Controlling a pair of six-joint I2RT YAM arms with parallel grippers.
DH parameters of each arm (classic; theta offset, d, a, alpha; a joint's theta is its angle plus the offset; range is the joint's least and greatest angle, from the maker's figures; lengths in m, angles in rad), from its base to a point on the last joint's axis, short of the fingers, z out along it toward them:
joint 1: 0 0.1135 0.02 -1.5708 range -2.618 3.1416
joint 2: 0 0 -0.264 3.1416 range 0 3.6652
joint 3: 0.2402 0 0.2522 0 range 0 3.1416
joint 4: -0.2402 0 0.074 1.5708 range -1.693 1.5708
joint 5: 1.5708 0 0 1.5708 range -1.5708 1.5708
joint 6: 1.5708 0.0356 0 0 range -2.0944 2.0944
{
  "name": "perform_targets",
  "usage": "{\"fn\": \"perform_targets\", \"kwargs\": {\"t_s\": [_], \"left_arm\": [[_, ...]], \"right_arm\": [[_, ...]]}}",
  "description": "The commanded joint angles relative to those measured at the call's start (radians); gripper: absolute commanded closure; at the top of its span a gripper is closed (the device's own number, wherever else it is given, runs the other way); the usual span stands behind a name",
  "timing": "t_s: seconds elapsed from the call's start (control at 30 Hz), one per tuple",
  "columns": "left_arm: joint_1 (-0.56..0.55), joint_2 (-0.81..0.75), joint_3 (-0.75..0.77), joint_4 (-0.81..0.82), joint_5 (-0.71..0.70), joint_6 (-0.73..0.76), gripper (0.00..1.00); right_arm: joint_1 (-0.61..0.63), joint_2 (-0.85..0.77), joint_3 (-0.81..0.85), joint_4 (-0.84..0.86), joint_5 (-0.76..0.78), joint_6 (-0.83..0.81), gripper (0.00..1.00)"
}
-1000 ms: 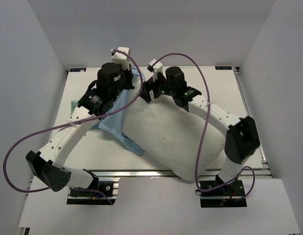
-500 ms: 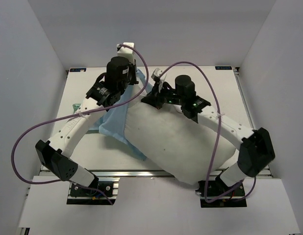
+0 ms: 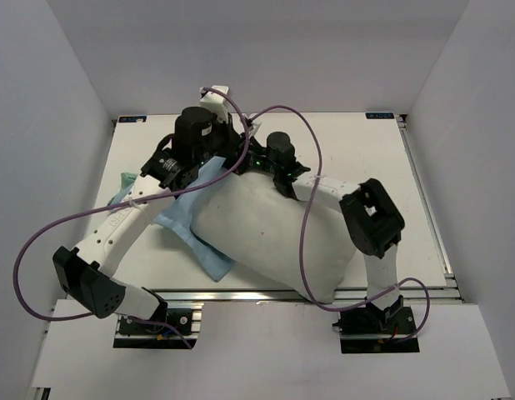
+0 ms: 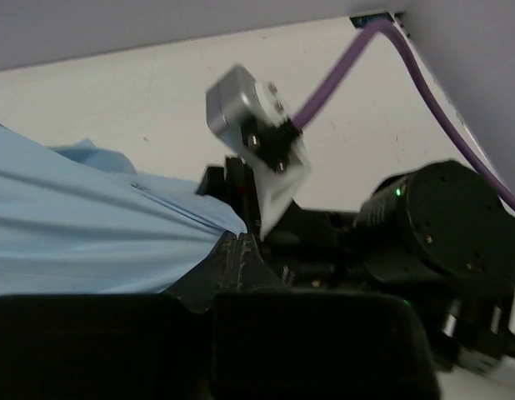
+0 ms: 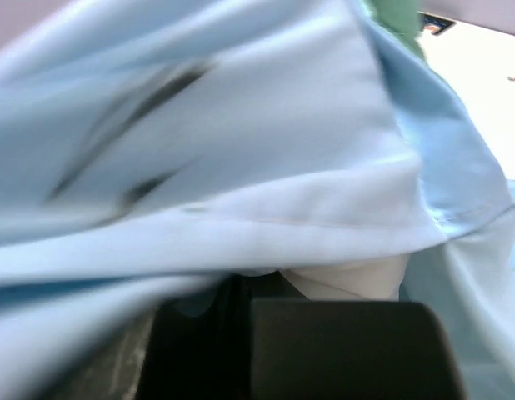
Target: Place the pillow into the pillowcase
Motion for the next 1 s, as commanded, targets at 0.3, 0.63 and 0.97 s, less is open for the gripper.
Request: {"fn": "perform_targets", "kwargs": {"t_s": [0.3, 0.63, 0.97], "left_arm": [[-0.118, -0.096, -0.444, 0.197, 0.486, -0.174, 1.0], [-0.315, 0.058, -0.315, 0.087, 0.158, -0.139, 1.0], [-0.04, 0.157, -0.073, 0.013, 0.057, -0.142, 1.0]], "right_arm": [[-0.039, 0.097, 0.013, 0.277, 0.361, 0.29, 1.0], [-0.125, 0.061, -0.039, 0.011, 0.201, 0.271, 0.67], [-0.22, -0.14, -0.06, -0.633, -0.042, 0.021, 0.11]]}}
